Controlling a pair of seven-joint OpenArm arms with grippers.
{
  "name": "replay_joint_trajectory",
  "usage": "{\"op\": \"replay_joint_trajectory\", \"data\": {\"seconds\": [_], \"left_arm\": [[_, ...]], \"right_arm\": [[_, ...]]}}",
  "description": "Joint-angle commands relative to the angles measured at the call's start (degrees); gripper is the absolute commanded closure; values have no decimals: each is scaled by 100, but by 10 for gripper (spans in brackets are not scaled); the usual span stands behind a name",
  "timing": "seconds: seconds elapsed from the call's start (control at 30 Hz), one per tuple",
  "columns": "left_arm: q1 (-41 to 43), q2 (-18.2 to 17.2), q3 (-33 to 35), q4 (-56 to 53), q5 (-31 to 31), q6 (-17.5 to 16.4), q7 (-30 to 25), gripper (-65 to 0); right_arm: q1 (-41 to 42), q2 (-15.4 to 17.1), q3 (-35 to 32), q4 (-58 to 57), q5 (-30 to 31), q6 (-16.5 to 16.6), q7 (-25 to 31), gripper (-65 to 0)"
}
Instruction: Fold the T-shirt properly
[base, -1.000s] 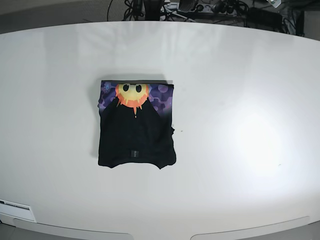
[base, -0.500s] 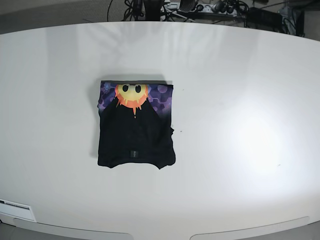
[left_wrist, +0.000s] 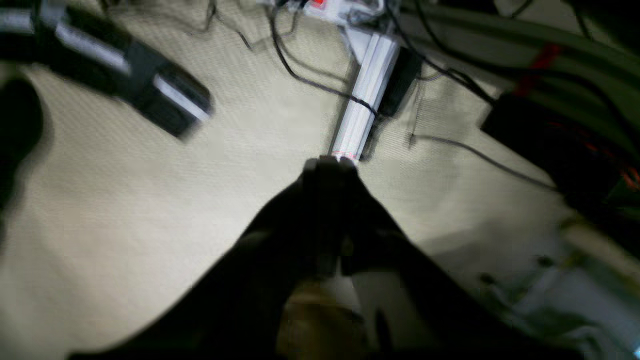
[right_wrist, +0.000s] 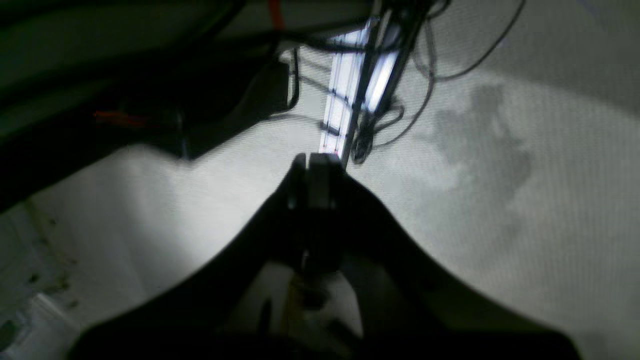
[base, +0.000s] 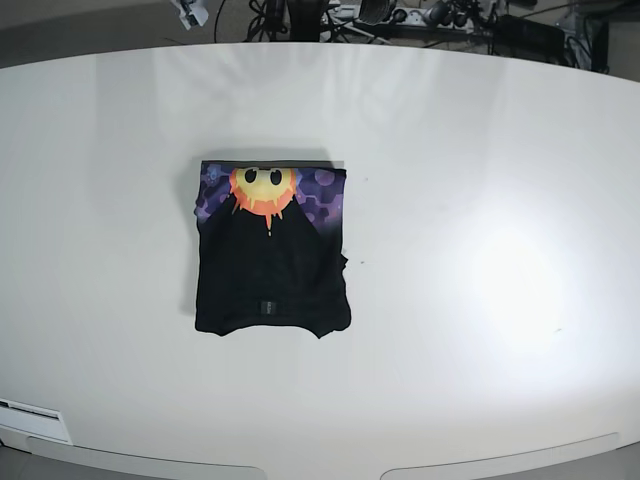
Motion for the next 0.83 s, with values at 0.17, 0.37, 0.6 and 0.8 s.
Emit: {"op": "replay_joint_trajectory", "data": {"seconds": [0.17,0.37,0.6,0.8], "left_arm": [[-511,417,960,-24,868,728,-826,0],[-590,883,1414,-20,866,1008,-1069,0],[-706,1034,2068,-17,802,1204,-1167,0],[-719,1021,2109,11,802,1237,-1185,0]], "right_arm": [[634,-374,-614,-682,-608,-798,374,0],[708,-651,-772,-726,-658,-1154,426,0],[691,-669,-772,-726,-787,-1268,468,0],[693,-669,-772,-723,-1069,-1316,459,0]]}}
